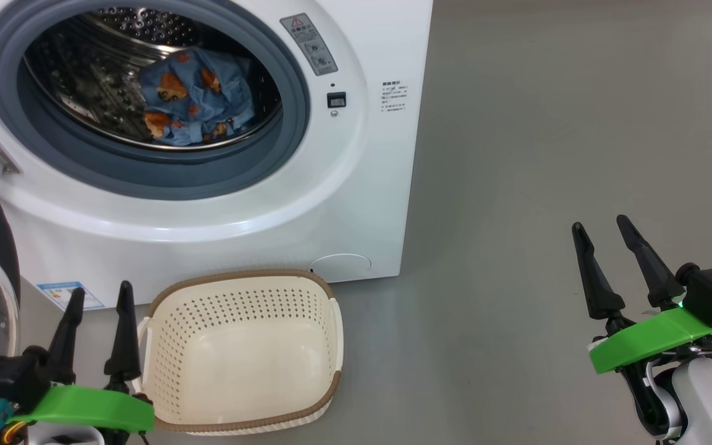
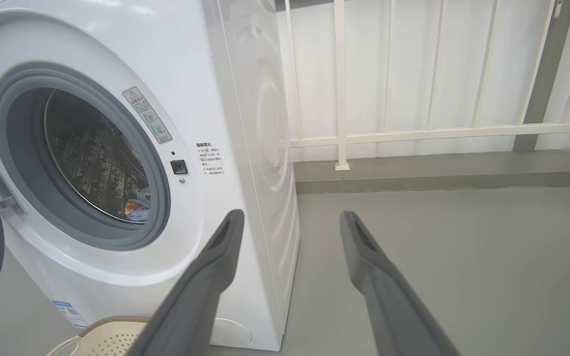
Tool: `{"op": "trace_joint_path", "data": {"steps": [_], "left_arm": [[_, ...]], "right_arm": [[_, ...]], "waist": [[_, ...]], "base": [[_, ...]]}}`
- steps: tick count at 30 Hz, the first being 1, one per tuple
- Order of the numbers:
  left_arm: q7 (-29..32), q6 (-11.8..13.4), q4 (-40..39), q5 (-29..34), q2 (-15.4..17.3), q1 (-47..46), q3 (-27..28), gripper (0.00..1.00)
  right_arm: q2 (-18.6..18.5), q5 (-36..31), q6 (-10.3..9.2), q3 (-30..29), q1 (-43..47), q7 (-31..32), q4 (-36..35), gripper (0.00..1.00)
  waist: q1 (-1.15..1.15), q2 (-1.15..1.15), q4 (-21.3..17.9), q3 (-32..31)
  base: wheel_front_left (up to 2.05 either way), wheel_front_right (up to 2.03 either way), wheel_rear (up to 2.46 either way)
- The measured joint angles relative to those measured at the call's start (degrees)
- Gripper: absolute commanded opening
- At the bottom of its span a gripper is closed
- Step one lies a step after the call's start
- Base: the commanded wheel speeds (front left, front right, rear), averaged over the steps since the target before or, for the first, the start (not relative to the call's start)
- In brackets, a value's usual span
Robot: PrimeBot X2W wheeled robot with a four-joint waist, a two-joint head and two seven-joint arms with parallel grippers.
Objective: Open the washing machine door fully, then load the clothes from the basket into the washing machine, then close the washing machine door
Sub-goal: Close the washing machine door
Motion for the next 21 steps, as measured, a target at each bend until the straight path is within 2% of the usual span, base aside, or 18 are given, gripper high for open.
{"op": "trace_joint_path", "data": {"steps": [21], "left_arm": [[0.0,0.0,0.1,0.2,-0.2,0.0,0.0,1.00]], "right_arm": [[-0.1,0.3,0.00,0.1,0.0,0.0,0.1,1.00]], "waist": [[0.00,0.00,0.6,-0.1]], "base": [[0.00,0.00,0.00]]}}
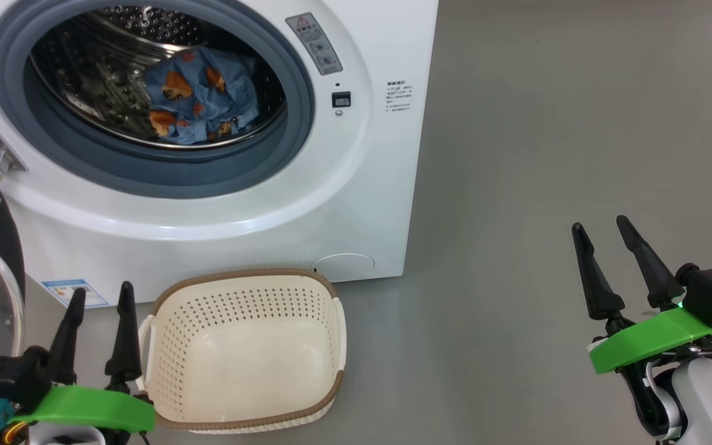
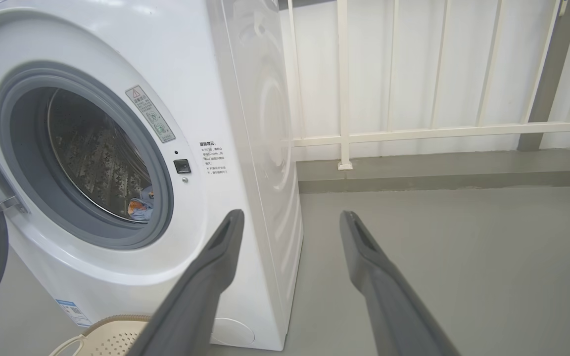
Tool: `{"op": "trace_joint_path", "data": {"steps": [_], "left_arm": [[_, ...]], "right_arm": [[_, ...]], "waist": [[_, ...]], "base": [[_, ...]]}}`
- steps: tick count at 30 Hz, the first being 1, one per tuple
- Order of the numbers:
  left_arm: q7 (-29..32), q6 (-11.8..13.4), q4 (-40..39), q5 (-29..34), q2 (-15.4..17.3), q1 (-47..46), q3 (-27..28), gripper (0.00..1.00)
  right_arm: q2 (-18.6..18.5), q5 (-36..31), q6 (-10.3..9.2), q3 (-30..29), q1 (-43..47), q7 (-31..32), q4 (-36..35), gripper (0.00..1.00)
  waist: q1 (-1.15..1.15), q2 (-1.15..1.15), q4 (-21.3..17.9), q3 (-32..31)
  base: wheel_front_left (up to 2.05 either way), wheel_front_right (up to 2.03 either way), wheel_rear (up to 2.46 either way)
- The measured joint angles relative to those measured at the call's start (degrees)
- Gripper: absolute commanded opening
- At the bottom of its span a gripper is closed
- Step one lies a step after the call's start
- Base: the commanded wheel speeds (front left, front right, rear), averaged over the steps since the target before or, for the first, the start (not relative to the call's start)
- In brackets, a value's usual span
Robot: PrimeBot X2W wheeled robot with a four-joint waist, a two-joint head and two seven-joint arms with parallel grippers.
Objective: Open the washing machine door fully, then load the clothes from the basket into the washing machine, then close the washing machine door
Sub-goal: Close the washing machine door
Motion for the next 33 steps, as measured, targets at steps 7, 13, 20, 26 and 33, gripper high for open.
{"op": "trace_joint_path", "data": {"steps": [7,13,20,26,33], "left_arm": [[0.0,0.0,0.1,0.4,0.0,0.0,-0.1,1.00],[0.0,0.0,0.2,0.4,0.0,0.0,-0.3,1.00],[0.0,0.0,0.7,0.4,0.0,0.0,-0.9,1.00],[0.0,0.6,0.8,0.4,-0.1,0.0,-1.1,1.00],[0.0,1.6,0.8,0.4,-0.3,0.3,-1.0,1.00]], "right_arm": [[0.0,0.0,0.00,0.1,0.0,0.0,0.2,1.00],[0.0,0.0,0.00,0.2,0.0,0.0,0.4,1.00],[0.0,0.1,0.00,0.7,0.3,0.0,0.5,1.00],[-0.1,0.2,0.00,1.2,0.4,0.0,0.7,1.00],[-0.2,0.2,0.00,1.5,0.5,0.0,1.0,1.00]], "waist": [[0.00,0.00,0.5,-0.1],[0.00,0.00,1.4,-0.4],[0.00,0.00,3.7,-0.8],[0.00,0.00,6.8,-1.3],[0.00,0.00,11.5,-1.9]], "base": [[0.00,0.00,0.00],[0.00,0.00,0.00],[0.00,0.00,0.00],[0.00,0.00,0.00],[0.00,0.00,0.00]]}}
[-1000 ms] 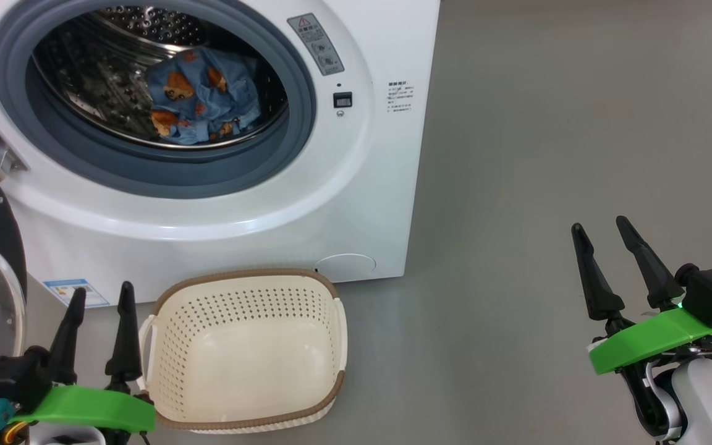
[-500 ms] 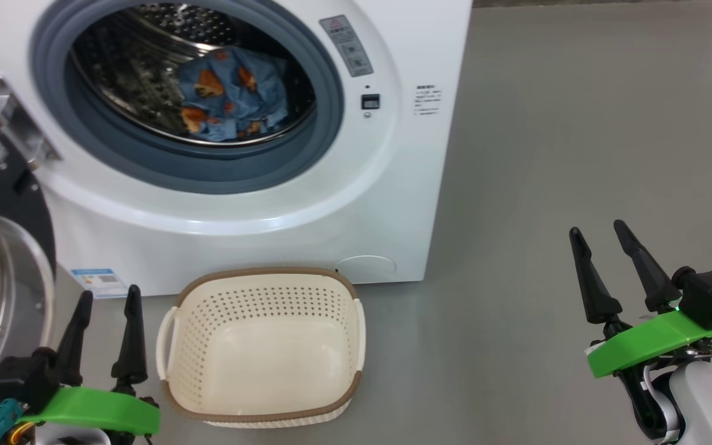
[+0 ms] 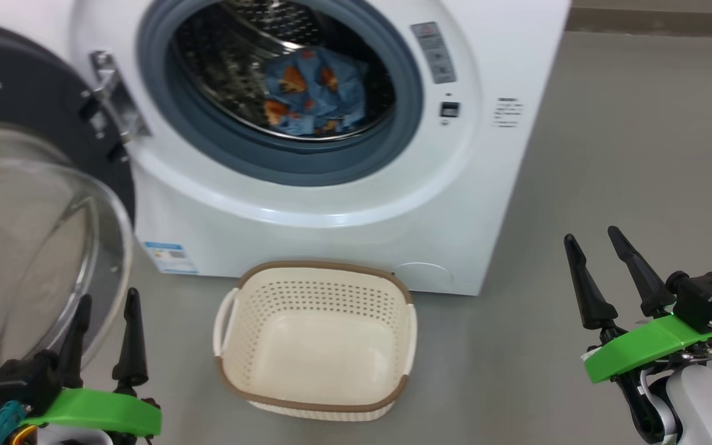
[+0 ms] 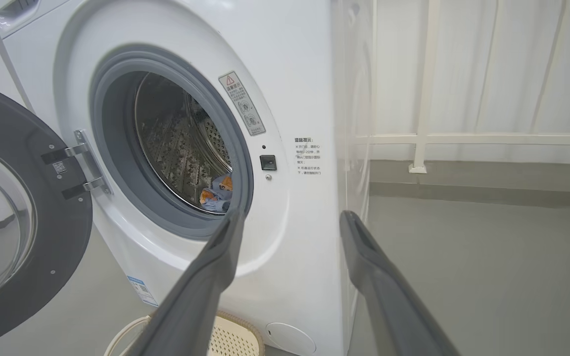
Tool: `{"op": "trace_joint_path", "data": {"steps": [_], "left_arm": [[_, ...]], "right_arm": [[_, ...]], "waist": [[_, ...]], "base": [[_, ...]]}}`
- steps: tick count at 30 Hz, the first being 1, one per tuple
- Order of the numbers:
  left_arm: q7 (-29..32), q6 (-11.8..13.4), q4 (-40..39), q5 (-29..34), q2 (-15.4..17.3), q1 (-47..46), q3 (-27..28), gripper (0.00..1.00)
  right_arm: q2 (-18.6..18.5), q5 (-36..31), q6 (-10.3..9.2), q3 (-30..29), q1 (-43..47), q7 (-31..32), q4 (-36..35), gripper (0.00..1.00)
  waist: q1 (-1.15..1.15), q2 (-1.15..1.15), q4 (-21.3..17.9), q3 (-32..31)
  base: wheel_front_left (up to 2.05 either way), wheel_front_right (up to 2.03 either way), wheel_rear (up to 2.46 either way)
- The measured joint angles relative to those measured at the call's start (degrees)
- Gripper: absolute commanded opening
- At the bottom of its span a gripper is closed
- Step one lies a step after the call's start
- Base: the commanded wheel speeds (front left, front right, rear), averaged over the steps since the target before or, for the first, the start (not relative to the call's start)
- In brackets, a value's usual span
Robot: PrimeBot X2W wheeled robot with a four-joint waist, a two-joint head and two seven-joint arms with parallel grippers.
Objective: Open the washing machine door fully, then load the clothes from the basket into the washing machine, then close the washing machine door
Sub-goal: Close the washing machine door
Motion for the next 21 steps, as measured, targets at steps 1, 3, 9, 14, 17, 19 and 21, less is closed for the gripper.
{"op": "trace_joint_path", "data": {"steps": [1,3,9,14,17,19,21], "left_arm": [[0.0,0.1,0.0,0.0,-0.1,0.0,0.0,1.00],[0.0,0.4,0.0,0.0,-0.3,0.0,0.0,1.00],[0.0,0.9,0.0,0.0,-0.3,0.3,0.0,1.00],[0.0,1.2,0.0,0.0,-0.3,0.4,-0.1,1.00],[0.1,1.6,-0.1,0.0,-0.3,0.6,-0.1,1.00],[0.1,1.9,-0.2,0.0,-0.3,0.9,-0.2,1.00],[0.1,2.0,-0.2,0.0,-0.3,1.1,-0.3,1.00]], "right_arm": [[0.0,0.0,0.00,0.0,0.0,0.0,0.1,1.00],[-0.1,0.1,0.00,0.1,0.0,0.0,0.2,1.00],[-0.2,0.2,0.00,0.2,0.0,0.0,0.4,1.00],[-0.1,1.4,0.00,0.5,0.0,0.0,0.5,1.00],[-0.1,1.6,0.00,0.6,0.0,0.0,0.5,1.00],[-0.1,1.6,0.01,0.7,0.0,0.0,0.5,1.00],[-0.1,1.6,0.00,0.8,0.0,0.0,0.5,1.00]], "waist": [[0.00,0.00,0.7,-0.1],[0.00,0.00,2.1,-0.2],[0.00,0.00,6.4,-0.8],[0.00,0.00,9.8,-1.3],[0.00,0.00,11.9,-1.4],[0.00,0.00,13.2,-1.5],[0.00,0.00,14.4,-1.4]], "base": [[0.00,0.00,0.00],[0.00,0.00,0.00],[0.00,0.00,0.00],[0.00,0.00,0.00],[0.00,0.00,0.00],[0.00,0.00,0.00],[0.00,0.00,0.00]]}}
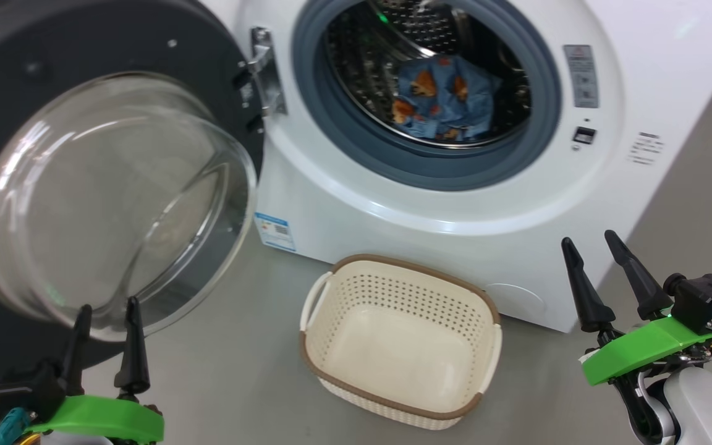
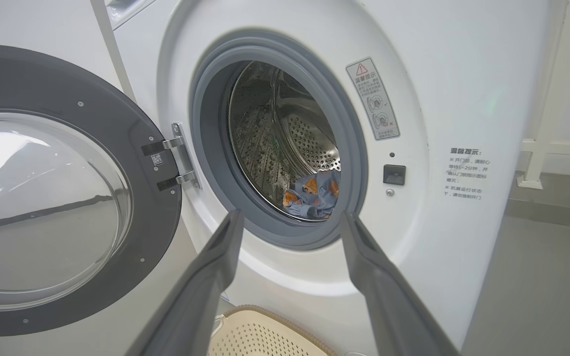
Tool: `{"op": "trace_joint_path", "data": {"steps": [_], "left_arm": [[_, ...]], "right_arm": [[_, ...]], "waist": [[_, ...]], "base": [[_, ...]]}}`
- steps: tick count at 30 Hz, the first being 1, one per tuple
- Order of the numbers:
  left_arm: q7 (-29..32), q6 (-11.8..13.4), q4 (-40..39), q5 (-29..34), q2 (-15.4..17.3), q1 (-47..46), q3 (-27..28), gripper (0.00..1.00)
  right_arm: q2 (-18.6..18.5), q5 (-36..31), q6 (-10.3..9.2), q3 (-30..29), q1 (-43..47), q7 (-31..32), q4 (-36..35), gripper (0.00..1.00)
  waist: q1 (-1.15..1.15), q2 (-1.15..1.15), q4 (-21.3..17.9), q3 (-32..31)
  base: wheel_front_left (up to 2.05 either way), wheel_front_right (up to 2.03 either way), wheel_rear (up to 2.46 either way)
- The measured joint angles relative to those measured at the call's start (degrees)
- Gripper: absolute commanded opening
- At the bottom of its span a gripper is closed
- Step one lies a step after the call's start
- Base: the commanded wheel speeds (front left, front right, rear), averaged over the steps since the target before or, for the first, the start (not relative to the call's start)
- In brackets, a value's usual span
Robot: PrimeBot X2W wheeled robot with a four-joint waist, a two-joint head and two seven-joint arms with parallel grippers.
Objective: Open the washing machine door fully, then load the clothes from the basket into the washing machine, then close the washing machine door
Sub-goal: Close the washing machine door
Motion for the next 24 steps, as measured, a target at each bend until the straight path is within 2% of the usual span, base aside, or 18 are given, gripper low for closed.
{"op": "trace_joint_path", "data": {"steps": [11,24], "left_arm": [[0.3,0.9,-0.6,-0.1,0.0,0.5,0.1,1.00],[0.3,1.8,-3.2,-0.5,0.1,1.8,1.6,1.00]], "right_arm": [[0.1,0.1,0.00,1.5,0.0,0.0,0.4,1.00],[-0.1,0.9,0.00,4.8,-2.2,0.0,2.0,1.00]], "waist": [[0.00,0.00,5.7,0.1],[0.00,0.00,6.8,1.3]], "base": [[0.00,0.00,0.00],[0.00,0.00,0.00]]}}
